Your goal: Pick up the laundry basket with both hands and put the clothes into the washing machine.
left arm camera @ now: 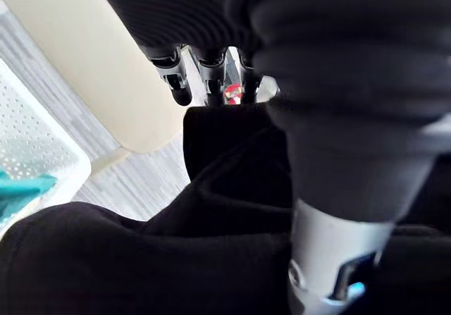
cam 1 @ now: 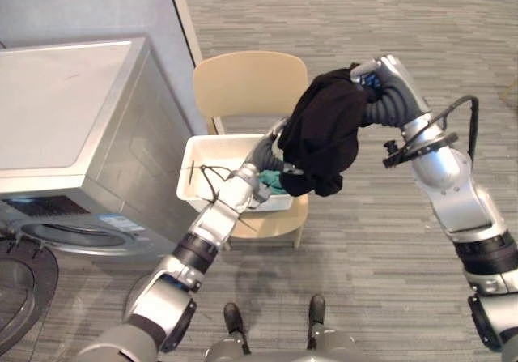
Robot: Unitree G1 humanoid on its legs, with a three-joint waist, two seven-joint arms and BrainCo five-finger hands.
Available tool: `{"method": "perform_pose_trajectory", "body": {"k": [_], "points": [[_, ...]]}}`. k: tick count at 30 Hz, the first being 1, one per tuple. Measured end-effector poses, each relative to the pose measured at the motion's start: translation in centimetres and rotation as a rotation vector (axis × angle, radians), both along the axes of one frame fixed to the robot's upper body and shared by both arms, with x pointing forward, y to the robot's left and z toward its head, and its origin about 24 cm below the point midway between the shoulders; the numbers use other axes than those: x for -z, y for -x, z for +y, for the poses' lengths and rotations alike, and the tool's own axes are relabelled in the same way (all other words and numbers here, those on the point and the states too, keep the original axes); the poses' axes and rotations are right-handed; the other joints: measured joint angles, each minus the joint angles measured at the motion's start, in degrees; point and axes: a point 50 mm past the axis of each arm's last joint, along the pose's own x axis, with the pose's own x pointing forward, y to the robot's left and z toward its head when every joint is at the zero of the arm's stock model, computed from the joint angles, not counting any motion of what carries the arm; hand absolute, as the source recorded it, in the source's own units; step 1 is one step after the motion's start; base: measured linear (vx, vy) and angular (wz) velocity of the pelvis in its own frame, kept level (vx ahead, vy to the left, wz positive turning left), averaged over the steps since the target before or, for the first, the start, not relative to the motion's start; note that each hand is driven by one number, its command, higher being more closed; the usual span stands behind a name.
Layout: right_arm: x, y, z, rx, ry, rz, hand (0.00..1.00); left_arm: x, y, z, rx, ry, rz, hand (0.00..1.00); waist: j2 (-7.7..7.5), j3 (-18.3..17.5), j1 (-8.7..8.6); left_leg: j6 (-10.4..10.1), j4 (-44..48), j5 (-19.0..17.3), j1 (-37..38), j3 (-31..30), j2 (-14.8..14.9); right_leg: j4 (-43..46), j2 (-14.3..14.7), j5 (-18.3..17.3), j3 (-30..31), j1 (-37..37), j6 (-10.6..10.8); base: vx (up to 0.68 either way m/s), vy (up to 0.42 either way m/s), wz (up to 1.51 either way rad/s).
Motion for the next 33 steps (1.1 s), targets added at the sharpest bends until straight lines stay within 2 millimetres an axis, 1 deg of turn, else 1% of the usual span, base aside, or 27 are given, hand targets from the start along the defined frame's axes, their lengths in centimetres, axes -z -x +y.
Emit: {"method": "perform_pose_trajectory", "body": {"k": [5, 8, 9, 12, 16, 23, 27, 28, 31, 33], "points": [[0.2, 0.0, 0.4, -0.042, -0.037, 0.029, 1.00, -0.5, 0.2, -1.5, 0.100, 0.137, 0.080, 0.00, -0.18, 0.1, 0.04, 0.3, 0.0, 0.2, -0.8, -0.1, 0.0, 0.0, 0.0, 0.1, -0.1, -0.7, -0.1, 0.04, -0.010, 0.00], [0.5, -0.1, 1.0, -0.073, -0.037, 0.046, 1.00, -0.3, 0.4, -1.8, 0.175, 0.210, 0.163, 0.00, -0.18, 0.1, -0.04, 0.3, 0.0, 0.2, -0.8, -0.1, -0.1, -0.1, 0.1, 0.4, -0.1, -0.7, -0.4, 0.06, -0.004, -0.02], [0.6, -0.1, 1.2, -0.088, -0.044, 0.056, 1.00, -0.4, 0.4, -1.9, 0.194, 0.240, 0.193, 1.00, -0.18, 0.1, -0.04, 0.3, 0.0, 0.2, -0.8, -0.1, 0.0, -0.1, 0.1, 0.4, -0.1, -0.7, -0.5, 0.06, -0.004, -0.01], [0.5, -0.1, 1.6, -0.107, -0.053, 0.062, 1.00, -0.6, 0.2, -1.6, 0.210, 0.308, 0.229, 1.00, -0.18, 0.1, -0.06, 0.3, 0.0, 0.2, -0.8, 0.0, -0.1, -0.1, 0.2, 0.5, -0.2, -0.7, -0.6, 0.05, -0.005, 0.00], [0.1, -0.1, 2.3, -0.135, -0.047, 0.041, 1.00, -1.3, 0.1, -1.1, 0.216, 0.362, 0.230, 1.00, -0.18, 0.1, -0.11, 0.3, 0.1, 0.2, -0.7, 0.0, -0.1, -0.1, 0.2, 0.5, -0.2, -0.7, -0.6, 0.03, 0.002, 0.00], [0.6, 0.0, 3.3, -0.176, -0.068, 0.047, 1.00, -1.6, 0.3, -1.0, 0.228, 0.366, 0.215, 1.00, -0.20, 0.1, -0.12, 0.2, 0.0, 0.2, 0.2, 0.7, 0.0, -1.1, 0.3, 0.8, 0.3, 0.3, -0.8, 0.00, 0.000, -0.04], [0.6, 0.0, 3.5, -0.183, -0.078, 0.041, 1.00, -1.5, 0.7, -0.8, 0.202, 0.386, 0.192, 1.00, -0.22, 0.1, -0.23, 0.2, 0.0, 0.2, 0.4, 1.1, 0.1, -1.2, 0.4, 0.7, 0.7, 0.2, -0.7, 0.02, -0.003, -0.06], [0.8, -0.2, 3.5, -0.183, -0.099, 0.049, 0.00, -1.3, 1.0, -0.6, 0.176, 0.425, 0.182, 1.00, -0.22, 0.1, -0.35, 0.3, 0.0, 0.2, 0.5, 1.2, 0.1, -1.1, 0.5, 0.6, 0.9, 0.2, -0.5, 0.04, -0.007, -0.05], [1.5, -0.7, 3.2, -0.159, -0.117, 0.082, 0.00, -0.6, 1.4, -0.6, 0.124, 0.498, 0.196, 1.00, -0.21, 0.1, -0.22, 0.3, 0.0, 0.2, 0.5, 1.3, 0.0, -1.1, 0.5, 0.6, 0.9, 0.2, -0.5, 0.01, -0.002, -0.01], [2.0, -0.8, 3.1, -0.151, -0.120, 0.100, 0.00, -0.2, 1.5, -0.2, 0.089, 0.519, 0.198, 1.00, -0.22, 0.1, -0.14, 0.2, 0.0, 0.2, 0.5, 1.2, 0.1, -1.1, 0.5, 0.6, 0.9, 0.2, -0.5, 0.00, 0.000, 0.00]]}}
